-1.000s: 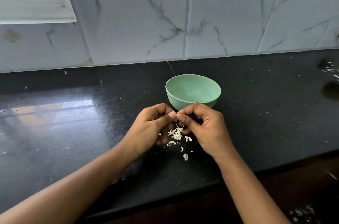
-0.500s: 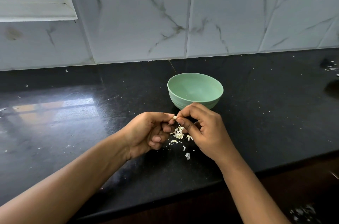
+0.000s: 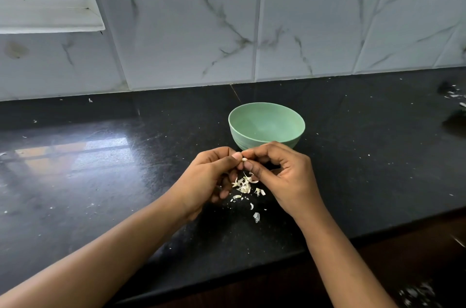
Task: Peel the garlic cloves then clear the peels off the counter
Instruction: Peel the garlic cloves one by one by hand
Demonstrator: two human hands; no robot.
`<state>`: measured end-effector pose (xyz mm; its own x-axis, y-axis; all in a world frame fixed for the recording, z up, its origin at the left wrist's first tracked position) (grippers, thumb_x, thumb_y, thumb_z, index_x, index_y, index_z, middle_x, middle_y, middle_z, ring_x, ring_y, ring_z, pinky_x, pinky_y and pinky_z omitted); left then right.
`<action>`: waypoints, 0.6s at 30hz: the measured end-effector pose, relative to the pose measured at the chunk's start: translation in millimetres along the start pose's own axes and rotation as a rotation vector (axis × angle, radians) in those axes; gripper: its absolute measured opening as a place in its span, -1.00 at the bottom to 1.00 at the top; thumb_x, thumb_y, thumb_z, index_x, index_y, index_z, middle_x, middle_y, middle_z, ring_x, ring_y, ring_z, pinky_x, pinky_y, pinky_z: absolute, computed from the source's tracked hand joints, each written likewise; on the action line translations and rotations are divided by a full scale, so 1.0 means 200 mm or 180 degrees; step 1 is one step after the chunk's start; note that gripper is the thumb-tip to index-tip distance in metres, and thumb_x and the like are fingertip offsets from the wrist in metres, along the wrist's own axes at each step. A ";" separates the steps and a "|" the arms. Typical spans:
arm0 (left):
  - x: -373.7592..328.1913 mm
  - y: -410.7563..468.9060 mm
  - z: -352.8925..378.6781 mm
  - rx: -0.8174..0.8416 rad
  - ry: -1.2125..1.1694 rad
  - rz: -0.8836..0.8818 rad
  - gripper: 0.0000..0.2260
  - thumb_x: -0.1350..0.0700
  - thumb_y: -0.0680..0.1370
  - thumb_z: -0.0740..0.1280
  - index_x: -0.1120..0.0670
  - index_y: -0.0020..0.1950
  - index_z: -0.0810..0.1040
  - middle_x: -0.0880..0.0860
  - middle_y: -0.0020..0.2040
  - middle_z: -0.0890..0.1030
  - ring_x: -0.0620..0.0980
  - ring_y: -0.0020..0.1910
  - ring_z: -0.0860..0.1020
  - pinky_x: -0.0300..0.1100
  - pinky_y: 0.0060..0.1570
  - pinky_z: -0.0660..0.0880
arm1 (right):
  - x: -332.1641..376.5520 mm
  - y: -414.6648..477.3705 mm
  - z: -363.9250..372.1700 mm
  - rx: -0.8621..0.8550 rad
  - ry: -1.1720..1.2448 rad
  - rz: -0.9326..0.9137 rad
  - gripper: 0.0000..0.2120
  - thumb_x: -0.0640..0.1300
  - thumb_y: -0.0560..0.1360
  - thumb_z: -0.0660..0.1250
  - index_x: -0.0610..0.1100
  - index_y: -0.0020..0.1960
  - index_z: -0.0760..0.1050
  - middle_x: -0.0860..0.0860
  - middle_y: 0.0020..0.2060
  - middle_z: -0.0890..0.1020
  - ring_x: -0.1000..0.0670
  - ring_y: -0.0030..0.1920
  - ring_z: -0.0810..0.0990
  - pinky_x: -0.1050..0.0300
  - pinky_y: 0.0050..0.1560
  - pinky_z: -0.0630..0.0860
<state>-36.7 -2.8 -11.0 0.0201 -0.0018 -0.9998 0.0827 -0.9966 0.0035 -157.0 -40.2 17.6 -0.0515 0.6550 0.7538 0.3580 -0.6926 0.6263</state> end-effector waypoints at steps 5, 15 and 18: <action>-0.06 -0.01 -0.02 -0.0228 0.0458 0.0565 -0.74 0.14 0.60 0.22 0.09 -0.30 0.44 -0.02 -0.47 0.41 -0.09 -0.59 0.31 -0.34 -0.60 0.22 | -0.03 -0.01 -0.01 -0.0103 0.0190 0.0216 -0.90 -0.19 0.35 0.50 -0.09 -0.13 0.67 0.00 -0.24 0.68 -0.06 -0.26 0.67 -0.12 -0.21 0.63; -0.08 -0.03 -0.01 -0.0201 0.1007 0.0874 -0.75 0.11 0.61 0.23 0.05 -0.28 0.44 0.05 -0.43 0.40 -0.02 -0.51 0.35 -0.20 -0.53 0.30 | -0.07 -0.02 0.02 0.0117 0.0487 0.0842 -0.90 -0.28 0.47 0.40 -0.11 -0.15 0.62 0.01 -0.32 0.67 0.02 -0.28 0.65 0.08 -0.26 0.63; -0.08 -0.02 0.00 -0.0194 0.0914 0.0792 -0.78 0.15 0.62 0.19 0.14 -0.22 0.41 -0.04 -0.44 0.45 -0.05 -0.55 0.37 -0.24 -0.54 0.29 | -0.08 -0.02 0.02 0.0045 0.0756 0.1038 -0.84 -0.32 0.51 0.33 -0.12 -0.17 0.62 0.03 -0.33 0.65 0.05 -0.30 0.63 0.11 -0.28 0.62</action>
<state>-37.5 1.7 4.0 0.3245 -0.2113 -0.9220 0.0991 -0.9618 0.2553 -154.6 -46.3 2.5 -0.1465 0.3125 0.9386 0.4038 -0.8473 0.3451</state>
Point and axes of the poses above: each hand's wrist, its own y-axis towards the middle knuckle, its own z-axis out of the palm, x = y × z, the point moved 9 cm from there along y, towards the middle knuckle
